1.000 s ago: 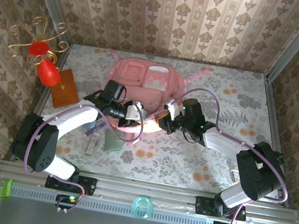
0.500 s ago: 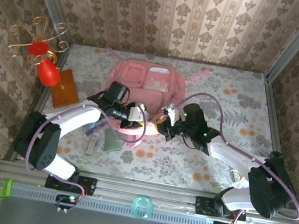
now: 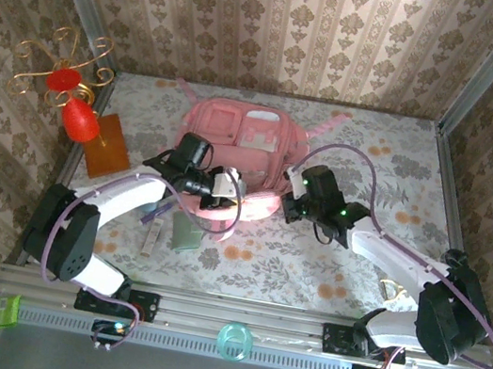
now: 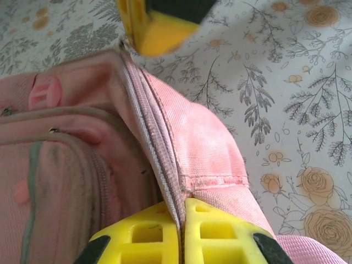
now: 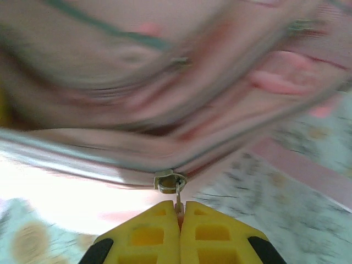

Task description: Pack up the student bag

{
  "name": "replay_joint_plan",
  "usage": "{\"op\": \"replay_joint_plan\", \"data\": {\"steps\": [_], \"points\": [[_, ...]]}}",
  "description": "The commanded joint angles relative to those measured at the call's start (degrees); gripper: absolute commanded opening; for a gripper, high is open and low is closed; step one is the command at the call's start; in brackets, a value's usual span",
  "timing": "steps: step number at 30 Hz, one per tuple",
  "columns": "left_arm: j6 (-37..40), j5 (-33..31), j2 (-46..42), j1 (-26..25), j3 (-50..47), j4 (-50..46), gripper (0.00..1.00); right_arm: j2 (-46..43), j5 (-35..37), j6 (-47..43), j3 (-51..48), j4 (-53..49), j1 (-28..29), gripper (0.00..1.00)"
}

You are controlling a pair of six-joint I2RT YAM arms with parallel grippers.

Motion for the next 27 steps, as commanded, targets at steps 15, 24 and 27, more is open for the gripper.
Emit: {"op": "replay_joint_plan", "data": {"steps": [15, 24, 27], "points": [[1.1, 7.5, -6.3, 5.6, -3.4, 2.7, 0.00, 15.9, -2.7, 2.0, 10.1, -2.1, -17.5, 0.00], [-1.4, 11.7, -5.6, 5.3, -3.6, 6.9, 0.00, 24.4, -9.4, 4.0, 19.1, -5.9, -22.7, 0.06], [-6.6, 7.0, -2.4, 1.2, -3.2, 13.8, 0.00, 21.3, -10.9, 3.1, 18.9, -7.9, -22.7, 0.21]]}}
